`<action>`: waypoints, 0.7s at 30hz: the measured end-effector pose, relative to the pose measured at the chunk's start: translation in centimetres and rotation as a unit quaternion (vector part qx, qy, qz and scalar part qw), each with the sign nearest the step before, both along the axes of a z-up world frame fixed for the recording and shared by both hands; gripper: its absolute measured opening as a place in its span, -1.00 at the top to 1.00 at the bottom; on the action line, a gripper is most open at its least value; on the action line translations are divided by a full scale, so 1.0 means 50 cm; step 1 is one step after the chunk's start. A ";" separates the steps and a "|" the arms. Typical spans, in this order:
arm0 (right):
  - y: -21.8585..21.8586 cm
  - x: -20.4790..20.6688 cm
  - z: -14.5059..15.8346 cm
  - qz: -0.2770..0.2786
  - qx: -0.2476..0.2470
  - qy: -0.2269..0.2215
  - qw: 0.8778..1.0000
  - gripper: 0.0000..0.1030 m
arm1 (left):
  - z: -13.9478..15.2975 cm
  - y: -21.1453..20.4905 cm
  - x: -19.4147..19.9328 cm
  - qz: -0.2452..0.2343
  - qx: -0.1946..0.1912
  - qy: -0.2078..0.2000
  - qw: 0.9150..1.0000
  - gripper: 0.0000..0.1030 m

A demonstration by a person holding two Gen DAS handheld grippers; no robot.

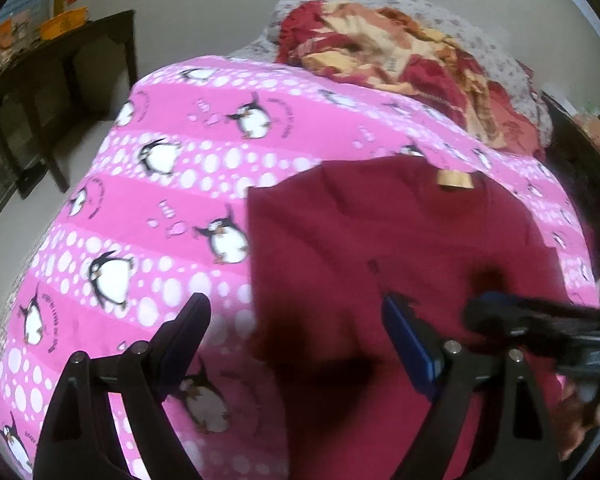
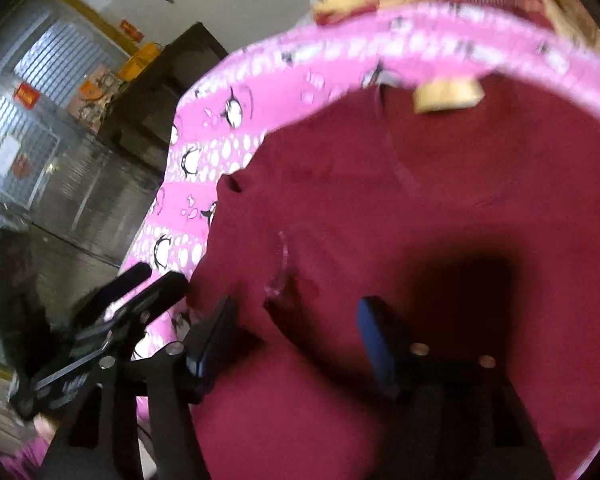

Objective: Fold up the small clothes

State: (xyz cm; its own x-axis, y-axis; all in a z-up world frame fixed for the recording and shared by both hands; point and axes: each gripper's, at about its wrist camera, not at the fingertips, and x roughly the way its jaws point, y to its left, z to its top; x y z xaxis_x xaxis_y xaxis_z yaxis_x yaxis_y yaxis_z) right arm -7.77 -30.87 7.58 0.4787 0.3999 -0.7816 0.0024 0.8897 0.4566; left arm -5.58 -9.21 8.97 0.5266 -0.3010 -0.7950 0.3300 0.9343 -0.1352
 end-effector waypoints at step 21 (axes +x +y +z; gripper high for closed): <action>-0.339 -0.296 0.052 -0.206 0.036 0.000 0.978 -0.54 | -0.026 -0.205 -0.010 -0.081 0.036 0.025 0.996 0.87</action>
State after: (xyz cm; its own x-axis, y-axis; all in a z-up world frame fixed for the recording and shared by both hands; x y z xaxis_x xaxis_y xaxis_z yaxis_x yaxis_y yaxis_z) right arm -22.58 -47.85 10.17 0.6108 0.2264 -0.7587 0.3543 0.7788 0.5177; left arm -6.06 -19.47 7.66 0.4342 -0.3206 -0.8418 0.4714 0.8772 -0.0909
